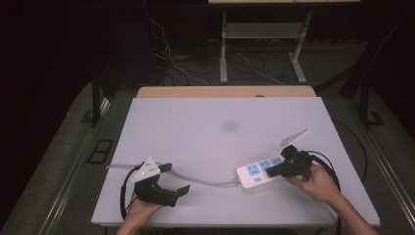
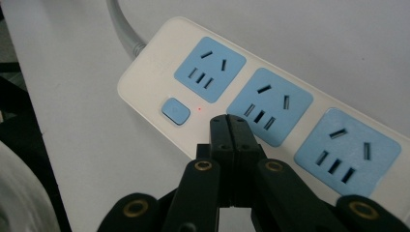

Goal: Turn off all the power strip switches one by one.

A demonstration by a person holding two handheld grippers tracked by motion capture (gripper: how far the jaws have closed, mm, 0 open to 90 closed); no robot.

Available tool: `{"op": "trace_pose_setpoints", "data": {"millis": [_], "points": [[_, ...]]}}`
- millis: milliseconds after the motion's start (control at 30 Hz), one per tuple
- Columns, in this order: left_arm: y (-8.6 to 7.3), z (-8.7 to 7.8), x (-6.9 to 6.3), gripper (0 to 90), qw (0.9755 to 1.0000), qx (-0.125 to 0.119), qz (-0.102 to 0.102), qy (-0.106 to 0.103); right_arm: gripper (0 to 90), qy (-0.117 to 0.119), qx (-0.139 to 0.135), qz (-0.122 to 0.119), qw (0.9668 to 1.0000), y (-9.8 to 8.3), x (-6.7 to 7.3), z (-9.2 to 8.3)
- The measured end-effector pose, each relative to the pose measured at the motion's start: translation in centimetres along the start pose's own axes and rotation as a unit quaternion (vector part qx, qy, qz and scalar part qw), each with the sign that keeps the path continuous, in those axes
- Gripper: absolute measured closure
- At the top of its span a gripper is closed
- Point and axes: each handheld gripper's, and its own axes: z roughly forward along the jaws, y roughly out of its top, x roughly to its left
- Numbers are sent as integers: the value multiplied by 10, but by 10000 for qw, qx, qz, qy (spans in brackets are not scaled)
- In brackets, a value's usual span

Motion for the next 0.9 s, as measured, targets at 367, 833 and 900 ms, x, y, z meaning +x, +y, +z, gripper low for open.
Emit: {"op": "trace_pose_setpoints", "data": {"millis": [367, 833, 900], "points": [[-1, -1, 0, 0, 10000, 14, -15, 27, 900, 38, -185, -101, 9998, -6, -2, 0], [-2, -5, 2, 0, 9999, -48, -80, 134, 900, 183, -482, 143, 9986, -16, -5, 0], [-2, -5, 3, 0, 9998, -60, -95, 147, 900, 182, -478, 140, 9986, -16, -4, 0]]}}
